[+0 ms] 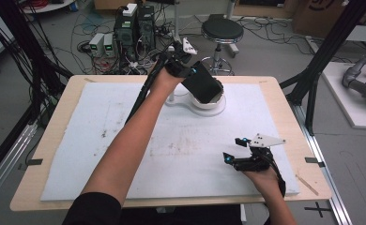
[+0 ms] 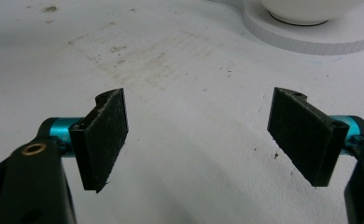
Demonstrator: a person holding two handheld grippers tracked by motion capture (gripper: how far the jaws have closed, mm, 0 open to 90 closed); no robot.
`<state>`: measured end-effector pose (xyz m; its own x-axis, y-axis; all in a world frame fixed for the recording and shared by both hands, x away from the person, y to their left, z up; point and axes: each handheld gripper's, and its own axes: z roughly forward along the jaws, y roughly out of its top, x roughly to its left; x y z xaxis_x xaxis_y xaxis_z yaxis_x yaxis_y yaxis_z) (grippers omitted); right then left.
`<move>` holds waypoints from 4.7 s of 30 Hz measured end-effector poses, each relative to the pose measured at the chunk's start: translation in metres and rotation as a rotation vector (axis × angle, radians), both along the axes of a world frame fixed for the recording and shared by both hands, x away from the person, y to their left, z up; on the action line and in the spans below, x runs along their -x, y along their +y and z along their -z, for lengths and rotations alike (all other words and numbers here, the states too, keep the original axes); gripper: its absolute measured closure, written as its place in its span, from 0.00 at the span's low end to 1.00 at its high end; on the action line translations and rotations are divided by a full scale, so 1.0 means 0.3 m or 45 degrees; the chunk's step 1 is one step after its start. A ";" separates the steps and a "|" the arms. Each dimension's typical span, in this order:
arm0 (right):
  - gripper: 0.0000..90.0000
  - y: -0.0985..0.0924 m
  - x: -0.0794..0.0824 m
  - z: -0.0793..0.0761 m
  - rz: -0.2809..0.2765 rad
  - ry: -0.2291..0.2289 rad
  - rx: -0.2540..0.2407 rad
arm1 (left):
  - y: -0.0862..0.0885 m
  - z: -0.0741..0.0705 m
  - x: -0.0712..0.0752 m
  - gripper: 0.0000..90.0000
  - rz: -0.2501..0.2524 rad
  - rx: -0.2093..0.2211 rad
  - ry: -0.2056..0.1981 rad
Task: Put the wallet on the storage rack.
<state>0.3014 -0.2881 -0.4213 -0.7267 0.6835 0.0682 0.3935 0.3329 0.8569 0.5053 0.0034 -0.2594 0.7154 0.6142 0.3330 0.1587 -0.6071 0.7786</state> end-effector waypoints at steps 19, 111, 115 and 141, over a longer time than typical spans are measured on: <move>0.23 0.002 -0.005 0.010 -0.029 0.011 -0.004 | -0.038 0.053 -0.034 0.68 -0.112 -0.149 -0.067; 0.22 0.019 -0.037 -0.044 0.009 -0.063 -0.032 | 0.709 0.311 0.550 0.37 0.163 0.518 0.220; 0.22 0.022 -0.063 -0.055 0.018 -0.071 -0.052 | 0.724 0.342 0.572 0.34 0.152 0.494 0.209; 0.22 0.018 -0.091 0.001 0.058 -0.047 -0.009 | 0.799 0.533 0.603 0.17 0.114 0.517 0.261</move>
<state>0.3286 -0.2826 -0.4215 -0.6969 0.7156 0.0469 0.3760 0.3090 0.8736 0.3243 0.2431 -0.4191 0.7975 0.5985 -0.0758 0.2952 -0.2775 0.9143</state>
